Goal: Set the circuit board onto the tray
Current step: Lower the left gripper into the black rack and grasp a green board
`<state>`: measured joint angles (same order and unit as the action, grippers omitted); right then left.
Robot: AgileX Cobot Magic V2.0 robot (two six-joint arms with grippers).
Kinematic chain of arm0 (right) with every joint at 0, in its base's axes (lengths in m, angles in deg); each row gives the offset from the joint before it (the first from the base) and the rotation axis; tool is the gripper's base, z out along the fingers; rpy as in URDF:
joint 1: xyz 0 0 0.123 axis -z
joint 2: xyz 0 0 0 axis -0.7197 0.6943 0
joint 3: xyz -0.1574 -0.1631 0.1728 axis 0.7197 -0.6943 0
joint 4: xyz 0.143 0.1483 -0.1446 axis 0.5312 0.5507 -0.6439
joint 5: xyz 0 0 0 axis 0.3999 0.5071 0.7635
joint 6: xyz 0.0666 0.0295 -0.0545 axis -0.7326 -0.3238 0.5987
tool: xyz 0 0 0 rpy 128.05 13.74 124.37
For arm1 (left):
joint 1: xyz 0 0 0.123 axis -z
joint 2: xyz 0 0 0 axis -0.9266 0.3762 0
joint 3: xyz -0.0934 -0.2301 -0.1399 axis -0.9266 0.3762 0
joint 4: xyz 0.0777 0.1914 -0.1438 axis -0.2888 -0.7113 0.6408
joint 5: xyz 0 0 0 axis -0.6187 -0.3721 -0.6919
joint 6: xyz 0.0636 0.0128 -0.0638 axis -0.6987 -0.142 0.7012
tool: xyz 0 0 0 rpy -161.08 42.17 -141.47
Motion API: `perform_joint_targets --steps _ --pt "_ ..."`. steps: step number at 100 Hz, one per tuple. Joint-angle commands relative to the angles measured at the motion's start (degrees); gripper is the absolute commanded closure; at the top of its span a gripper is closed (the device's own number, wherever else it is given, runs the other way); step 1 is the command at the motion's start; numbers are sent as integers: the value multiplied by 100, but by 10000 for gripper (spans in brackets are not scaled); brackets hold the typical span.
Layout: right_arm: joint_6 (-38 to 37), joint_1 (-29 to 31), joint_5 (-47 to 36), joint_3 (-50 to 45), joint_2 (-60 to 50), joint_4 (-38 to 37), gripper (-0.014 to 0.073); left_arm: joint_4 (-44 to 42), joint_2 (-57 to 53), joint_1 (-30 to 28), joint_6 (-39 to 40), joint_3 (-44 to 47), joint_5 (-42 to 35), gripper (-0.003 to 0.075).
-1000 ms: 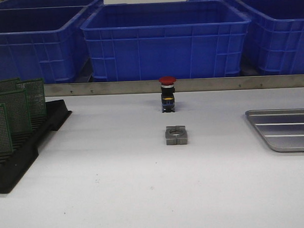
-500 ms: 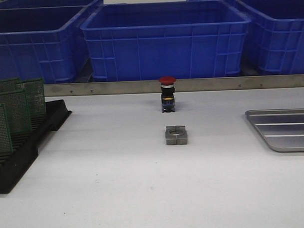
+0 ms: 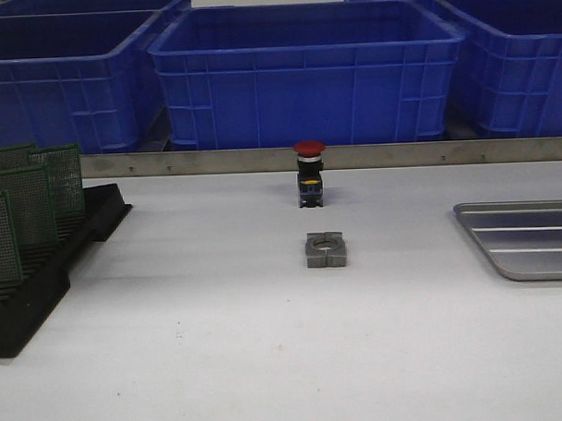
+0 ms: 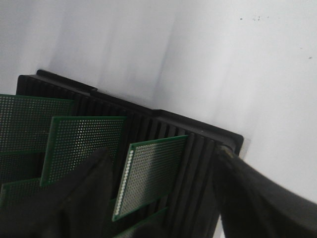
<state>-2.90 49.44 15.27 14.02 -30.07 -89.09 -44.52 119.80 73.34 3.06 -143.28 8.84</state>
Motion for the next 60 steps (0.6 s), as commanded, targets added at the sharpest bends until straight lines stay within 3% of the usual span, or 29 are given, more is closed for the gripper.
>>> perform_joint_targets --steps 1,60 --pt "26 10 -418 71 -154 -35 706 32 152 -3 -63 -385 -54 301" --pt "26 10 -418 71 -154 -35 706 -172 1795 -3 -246 -1174 525 314"
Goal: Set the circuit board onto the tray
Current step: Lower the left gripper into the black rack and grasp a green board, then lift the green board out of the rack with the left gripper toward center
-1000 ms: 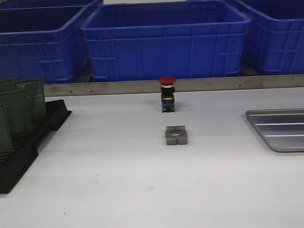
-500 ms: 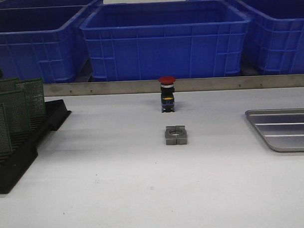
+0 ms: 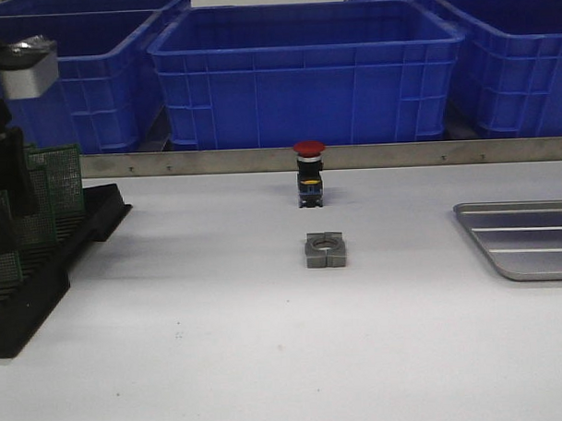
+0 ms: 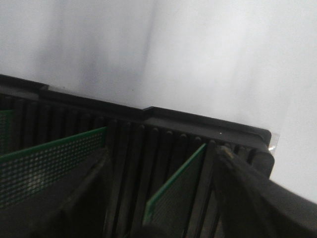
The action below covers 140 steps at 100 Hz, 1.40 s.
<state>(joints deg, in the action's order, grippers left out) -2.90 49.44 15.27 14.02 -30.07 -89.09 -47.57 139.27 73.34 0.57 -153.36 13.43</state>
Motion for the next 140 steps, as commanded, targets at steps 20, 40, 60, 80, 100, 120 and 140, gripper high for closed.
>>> perform_joint_targets --steps 20,40,60,80,100,120,140 --pt "26 10 -418 71 -154 -35 706 41 -137 -3 2 -167 316 568" --pt "26 10 -418 71 -154 -35 706 -48 -137 -3 -10 -167 325 741" --pt "26 10 -418 71 -154 -35 706 -51 -147 -3 -38 -281 478 741" --pt "26 10 -418 71 -154 -35 706 -88 -147 -3 -38 -912 1252 741" --pt "26 10 -418 71 -154 -35 706 624 -161 -3 -38 -1340 1865 741" --pt "26 10 -418 71 -154 -35 706 2179 -161 47 -99 -1349 1865 741" --pt "26 10 -418 71 -154 -35 706 3000 -161 551 -99 -1349 1865 741"
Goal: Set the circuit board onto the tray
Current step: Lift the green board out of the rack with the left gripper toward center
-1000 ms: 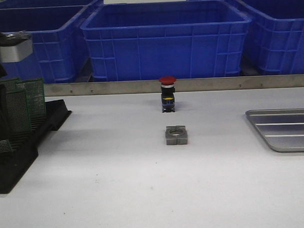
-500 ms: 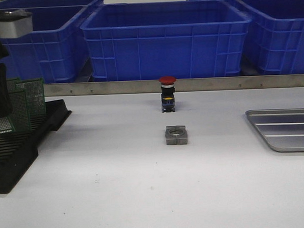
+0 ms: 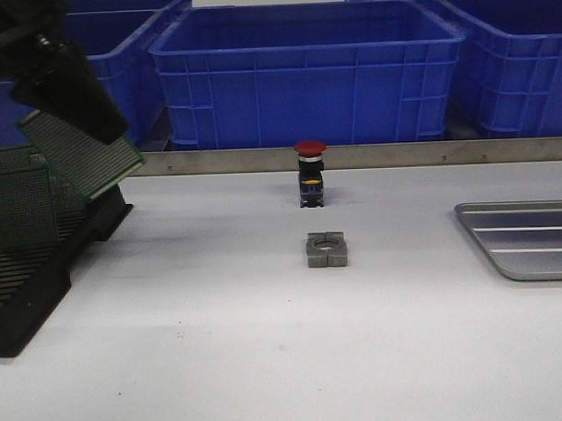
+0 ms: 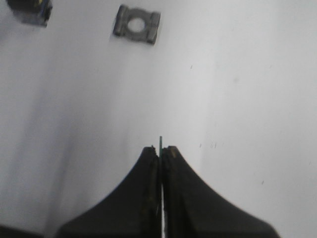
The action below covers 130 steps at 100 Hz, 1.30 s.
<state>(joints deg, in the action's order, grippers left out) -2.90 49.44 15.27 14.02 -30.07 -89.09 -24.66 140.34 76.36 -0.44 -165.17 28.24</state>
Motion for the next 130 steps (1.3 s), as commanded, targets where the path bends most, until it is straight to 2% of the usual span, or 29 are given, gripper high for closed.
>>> perform_joint_targets --steps 1,25,52,130 --pt "26 10 -418 71 -154 -35 706 751 -267 272 3 -168 384 741" --pt "26 10 -418 71 -154 -35 706 1356 -267 1081 3 -168 384 741" --pt "26 10 -418 71 -154 -35 706 1527 -267 1800 3 -168 384 741" --pt "26 10 -418 71 -154 -35 706 1569 -267 1866 3 -168 384 741"
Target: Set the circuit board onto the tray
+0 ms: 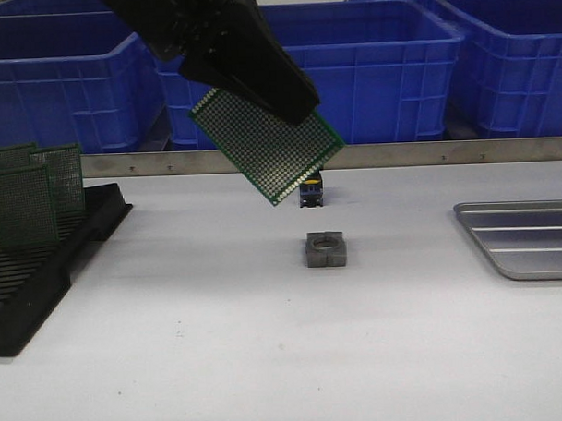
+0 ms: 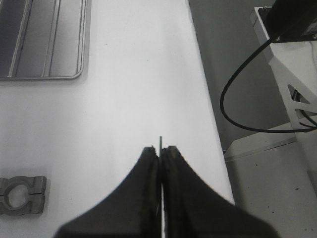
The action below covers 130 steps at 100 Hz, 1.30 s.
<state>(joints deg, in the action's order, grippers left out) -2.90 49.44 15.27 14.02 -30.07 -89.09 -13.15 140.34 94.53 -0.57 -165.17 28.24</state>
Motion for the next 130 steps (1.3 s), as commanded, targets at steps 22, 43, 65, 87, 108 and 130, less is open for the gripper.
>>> perform_joint_targets --steps 22,43,65,87,108,130 --pt "26 10 -418 71 -154 -35 706 418 -267 49 15 -168 384 741" --pt "26 10 -418 71 -154 -35 706 418 -267 49 15 -168 384 741" --pt "26 10 -418 71 -154 -35 706 418 -267 49 15 -168 384 741" --pt "26 10 -644 71 -154 -35 706 418 -267 49 15 -168 384 741" --pt "26 10 -1111 71 -154 -35 706 418 -267 39 15 -168 384 741" --pt "26 10 -502 289 -145 -29 706 418 -267 39 15 -168 384 741"
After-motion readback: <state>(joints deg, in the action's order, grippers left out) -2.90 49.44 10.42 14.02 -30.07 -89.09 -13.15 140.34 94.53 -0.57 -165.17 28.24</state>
